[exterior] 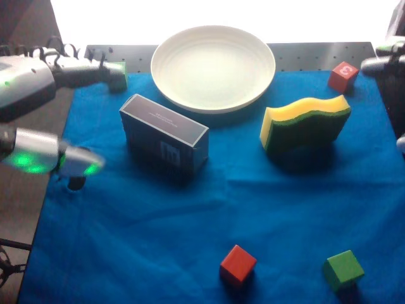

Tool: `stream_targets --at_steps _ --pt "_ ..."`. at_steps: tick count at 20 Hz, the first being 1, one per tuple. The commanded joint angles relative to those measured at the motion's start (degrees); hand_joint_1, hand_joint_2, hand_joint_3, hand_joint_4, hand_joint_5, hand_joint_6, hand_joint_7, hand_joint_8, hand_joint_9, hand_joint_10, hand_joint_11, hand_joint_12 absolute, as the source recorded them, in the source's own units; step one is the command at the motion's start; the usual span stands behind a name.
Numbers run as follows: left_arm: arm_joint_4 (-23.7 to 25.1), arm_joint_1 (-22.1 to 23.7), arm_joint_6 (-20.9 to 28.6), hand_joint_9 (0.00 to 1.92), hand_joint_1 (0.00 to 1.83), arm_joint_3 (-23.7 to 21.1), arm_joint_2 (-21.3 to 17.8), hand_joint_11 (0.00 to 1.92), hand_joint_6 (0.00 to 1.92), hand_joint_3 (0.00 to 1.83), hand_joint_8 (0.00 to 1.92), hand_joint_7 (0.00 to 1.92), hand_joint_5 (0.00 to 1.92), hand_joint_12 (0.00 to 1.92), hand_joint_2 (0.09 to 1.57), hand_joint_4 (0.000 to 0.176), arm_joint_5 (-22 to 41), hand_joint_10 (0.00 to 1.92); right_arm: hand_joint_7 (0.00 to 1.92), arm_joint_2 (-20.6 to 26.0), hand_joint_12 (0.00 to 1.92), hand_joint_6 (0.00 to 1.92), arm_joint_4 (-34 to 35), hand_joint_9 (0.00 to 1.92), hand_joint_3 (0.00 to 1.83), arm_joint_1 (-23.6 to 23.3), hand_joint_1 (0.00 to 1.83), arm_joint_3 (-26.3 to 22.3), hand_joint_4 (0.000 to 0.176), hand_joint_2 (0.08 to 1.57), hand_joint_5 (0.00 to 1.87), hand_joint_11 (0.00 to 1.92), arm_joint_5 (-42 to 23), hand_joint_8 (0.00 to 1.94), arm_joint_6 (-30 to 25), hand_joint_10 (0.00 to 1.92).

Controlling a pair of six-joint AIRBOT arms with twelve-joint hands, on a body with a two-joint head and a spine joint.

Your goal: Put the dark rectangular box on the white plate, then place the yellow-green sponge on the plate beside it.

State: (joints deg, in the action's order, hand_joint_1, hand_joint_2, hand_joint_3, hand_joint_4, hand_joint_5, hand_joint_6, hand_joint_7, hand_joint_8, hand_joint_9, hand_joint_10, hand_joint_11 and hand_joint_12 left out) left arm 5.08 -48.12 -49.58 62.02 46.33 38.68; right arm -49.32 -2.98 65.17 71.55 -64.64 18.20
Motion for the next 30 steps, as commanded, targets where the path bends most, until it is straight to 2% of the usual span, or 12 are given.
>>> stream_targets --at_steps 1,6,9,11,15,17,20,23,26,28,29,30 --pt "-1.0 1.2 -0.3 0.15 0.84 0.1 0.4 0.00 0.00 0.00 0.00 0.22 0.25 0.35 0.92 0.073 6.0 0.00 0.26 -0.2 0.93 0.00 1.9 0.19 0.00 -0.7 0.75 0.4 0.106 1.06 0.48 0.00 -6.4 0.00 -0.3 0.01" --pt "4.6 8.9 -6.0 0.00 0.69 0.6 2.9 0.00 0.00 0.00 0.00 0.03 0.10 0.00 0.86 0.174 -1.1 0.00 0.29 -0.3 0.94 0.00 1.6 0.24 0.00 -0.7 0.70 0.6 0.126 1.06 0.47 0.01 -6.2 0.00 -0.3 0.01" --pt "12.6 15.1 -6.0 0.00 0.66 1.7 5.6 0.00 0.00 0.00 0.01 0.02 0.04 0.00 0.80 0.176 -7.5 0.00 0.30 -0.4 0.85 0.00 1.2 0.21 0.00 -0.7 0.69 0.7 0.104 1.06 0.47 0.00 -6.1 0.00 -0.3 0.00" --pt "18.2 18.8 -6.0 0.05 0.66 2.4 7.8 0.04 0.01 0.00 0.00 0.09 0.10 0.03 0.83 0.176 -11.6 0.00 0.33 -0.7 0.85 0.00 1.1 0.27 0.00 -0.7 0.64 0.9 0.118 1.05 0.47 0.01 -6.1 0.01 -0.3 0.01" --pt "21.5 19.4 -6.1 0.27 0.76 2.9 9.7 0.13 0.00 0.00 0.02 0.26 0.19 0.27 0.81 0.176 -14.1 0.00 0.35 -0.9 0.85 0.00 0.9 0.29 0.00 -0.8 0.65 1.0 0.105 1.04 0.47 0.00 -6.1 0.00 -0.4 0.00" --pt "21.5 19.4 -6.1 0.41 0.77 3.7 10.4 0.02 0.00 0.00 0.00 0.39 0.27 0.73 0.83 0.171 -15.5 0.00 0.33 -0.9 0.88 0.00 0.8 0.29 0.00 -0.7 0.66 1.0 0.114 1.04 0.46 0.03 -6.1 0.00 -0.5 0.00" --pt "21.3 19.4 -6.0 0.51 0.89 5.5 12.1 0.14 0.01 0.01 0.01 0.47 0.41 1.01 0.86 0.092 -17.2 0.01 0.32 -0.9 0.75 0.00 0.7 0.25 0.01 -0.7 0.63 1.0 0.095 1.07 0.45 0.00 -6.0 0.00 -0.5 0.01" --pt "20.6 19.4 -6.0 0.56 0.97 7.2 13.7 0.22 0.00 0.00 0.00 0.53 0.50 0.89 0.90 0.000 -18.4 0.01 0.33 -1.0 0.76 0.00 0.6 0.30 0.00 -0.7 0.62 1.0 0.111 1.07 0.44 0.03 -6.0 0.00 -0.8 0.01" --pt "19.0 19.1 -6.0 0.73 0.99 8.4 14.6 0.48 0.00 0.00 0.00 0.70 0.61 0.60 0.91 0.000 -18.5 0.01 0.29 -1.0 0.67 0.00 0.6 0.31 0.00 -0.7 0.68 1.0 0.091 1.10 0.43 0.15 -6.0 0.00 -1.0 0.00" --pt "17.4 18.7 -6.0 1.02 1.05 8.9 14.9 0.68 0.01 0.00 0.02 0.99 0.87 0.67 0.98 0.000 -17.8 0.06 0.25 -1.0 0.55 0.00 0.6 0.32 0.00 -0.7 0.72 1.0 0.091 1.14 0.40 0.29 -6.0 0.00 -1.2 0.00" --pt "16.9 18.6 -6.0 1.14 1.22 8.9 14.9 0.75 0.53 0.00 0.89 1.04 0.97 1.07 1.07 0.000 -17.3 0.33 0.26 -1.0 0.50 0.00 0.6 0.33 0.00 -0.7 0.71 1.0 0.090 1.13 0.39 0.32 -6.0 0.00 -1.3 0.00" --pt "16.0 18.6 -6.0 1.04 1.18 8.9 14.7 0.88 0.77 0.00 1.26 0.92 1.04 1.60 1.08 0.000 -16.4 1.24 0.26 -1.0 0.49 0.00 0.6 0.32 0.00 -0.7 0.71 1.0 0.086 1.13 0.40 0.32 -6.0 0.00 -1.4 0.00"
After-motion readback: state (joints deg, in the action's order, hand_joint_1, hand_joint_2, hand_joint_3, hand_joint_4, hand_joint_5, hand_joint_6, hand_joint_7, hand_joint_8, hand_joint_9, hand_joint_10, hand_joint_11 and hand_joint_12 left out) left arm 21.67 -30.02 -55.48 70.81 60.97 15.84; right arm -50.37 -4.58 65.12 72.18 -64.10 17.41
